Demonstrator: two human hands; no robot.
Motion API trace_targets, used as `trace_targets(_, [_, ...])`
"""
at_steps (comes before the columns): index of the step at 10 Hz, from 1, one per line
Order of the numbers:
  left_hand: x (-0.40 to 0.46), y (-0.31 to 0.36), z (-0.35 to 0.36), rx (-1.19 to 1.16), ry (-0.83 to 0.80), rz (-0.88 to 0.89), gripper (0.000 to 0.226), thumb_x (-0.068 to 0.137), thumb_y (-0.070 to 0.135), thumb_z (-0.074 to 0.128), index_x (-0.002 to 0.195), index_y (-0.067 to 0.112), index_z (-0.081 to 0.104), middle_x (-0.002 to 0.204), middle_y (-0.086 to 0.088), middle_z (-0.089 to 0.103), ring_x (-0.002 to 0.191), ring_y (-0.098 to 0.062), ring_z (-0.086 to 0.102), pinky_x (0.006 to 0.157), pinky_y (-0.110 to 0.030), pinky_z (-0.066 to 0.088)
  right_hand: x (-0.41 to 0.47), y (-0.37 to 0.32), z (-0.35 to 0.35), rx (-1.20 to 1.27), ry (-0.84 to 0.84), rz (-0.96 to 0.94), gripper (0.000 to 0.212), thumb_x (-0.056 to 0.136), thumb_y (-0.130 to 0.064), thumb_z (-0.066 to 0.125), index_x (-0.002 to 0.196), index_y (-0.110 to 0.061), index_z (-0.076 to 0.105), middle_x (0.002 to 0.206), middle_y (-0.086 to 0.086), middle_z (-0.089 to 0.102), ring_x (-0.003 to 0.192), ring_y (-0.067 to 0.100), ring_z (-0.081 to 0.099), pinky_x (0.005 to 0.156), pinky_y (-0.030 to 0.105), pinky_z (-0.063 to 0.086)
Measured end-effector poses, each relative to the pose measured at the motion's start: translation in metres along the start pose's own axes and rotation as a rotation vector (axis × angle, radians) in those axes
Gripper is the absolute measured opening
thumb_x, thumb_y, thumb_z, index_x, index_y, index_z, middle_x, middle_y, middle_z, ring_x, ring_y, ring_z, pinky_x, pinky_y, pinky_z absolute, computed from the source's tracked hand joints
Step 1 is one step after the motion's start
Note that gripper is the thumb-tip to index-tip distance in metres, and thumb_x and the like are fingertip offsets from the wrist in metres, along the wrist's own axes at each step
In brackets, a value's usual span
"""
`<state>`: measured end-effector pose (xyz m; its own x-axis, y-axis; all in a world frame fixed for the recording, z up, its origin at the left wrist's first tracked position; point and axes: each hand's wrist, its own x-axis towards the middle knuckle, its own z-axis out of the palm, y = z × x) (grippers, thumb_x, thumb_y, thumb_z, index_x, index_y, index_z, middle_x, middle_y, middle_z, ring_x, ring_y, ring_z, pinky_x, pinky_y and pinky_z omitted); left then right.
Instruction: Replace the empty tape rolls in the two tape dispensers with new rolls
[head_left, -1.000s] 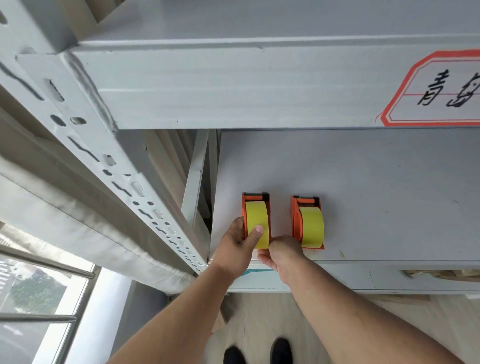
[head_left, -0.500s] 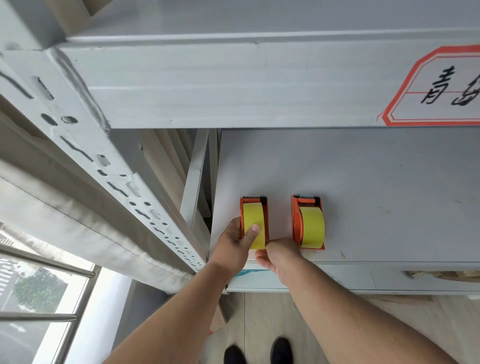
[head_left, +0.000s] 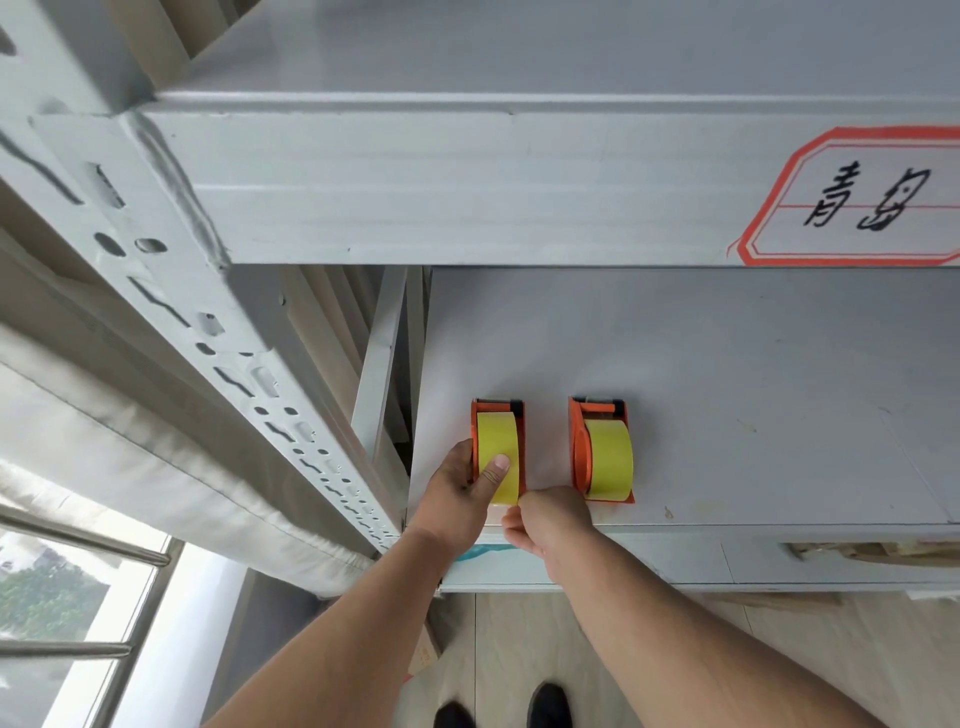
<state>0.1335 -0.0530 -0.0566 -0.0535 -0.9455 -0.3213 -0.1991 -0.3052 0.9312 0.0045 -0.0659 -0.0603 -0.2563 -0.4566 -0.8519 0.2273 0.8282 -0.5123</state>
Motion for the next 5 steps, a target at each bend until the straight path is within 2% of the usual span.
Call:
trace_targets(1, [-0.001,-0.001,-0.001,-0.046,-0.007,-0.012,0.047,0.099,0.049,0.061,0.14,0.025,0.058,0.128,0.008,0.074,0.118,-0.008,0.07,0.096,-0.017,0.055,-0.01,0.005,-0.007,-0.037,-0.012,-0.037,0.017,0.101,0.004,0.05,0.108,0.004,0.065,0.099,0.023,0.069,0.08,0.027,0.067,0.084,0.04,0.065])
trace_targets(2, [-0.004,0.002,-0.007,-0.08,-0.004,-0.02,0.066,0.09,0.059,0.07,0.143,0.023,0.055,0.131,0.006,0.073,0.119,-0.009,0.07,0.1,-0.024,0.058,-0.029,0.007,-0.014,-0.057,-0.019,-0.072,0.011,0.101,0.003,0.056,0.096,-0.003,0.065,0.103,0.024,0.074,0.084,0.027,0.073,0.093,0.043,0.064])
trace_targets(3, [-0.011,0.008,-0.013,-0.1,0.026,-0.005,0.073,0.086,0.059,0.074,0.146,0.025,0.05,0.14,0.003,0.067,0.129,-0.015,0.064,0.113,-0.042,0.052,-0.051,0.008,-0.026,-0.071,-0.077,-0.193,0.014,0.103,-0.007,0.059,0.093,-0.011,0.067,0.103,0.022,0.076,0.087,0.026,0.075,0.094,0.042,0.064])
trace_targets(4, [-0.019,0.015,-0.018,-0.068,0.063,0.0,0.073,0.093,0.045,0.073,0.155,0.021,0.041,0.151,0.002,0.056,0.141,-0.017,0.053,0.12,-0.041,0.043,-0.075,0.006,-0.041,-0.08,-0.142,-0.31,0.007,0.105,-0.012,0.062,0.104,-0.014,0.069,0.102,0.017,0.079,0.089,0.025,0.077,0.09,0.041,0.065])
trace_targets(5, [-0.031,0.013,-0.017,-0.022,0.136,0.043,0.075,0.095,0.043,0.072,0.158,0.022,0.037,0.16,0.002,0.047,0.145,-0.014,0.044,0.123,-0.04,0.036,-0.097,-0.001,-0.058,-0.083,-0.167,-0.437,0.008,0.104,-0.015,0.063,0.109,-0.014,0.07,0.096,0.011,0.082,0.087,0.023,0.079,0.083,0.039,0.067])
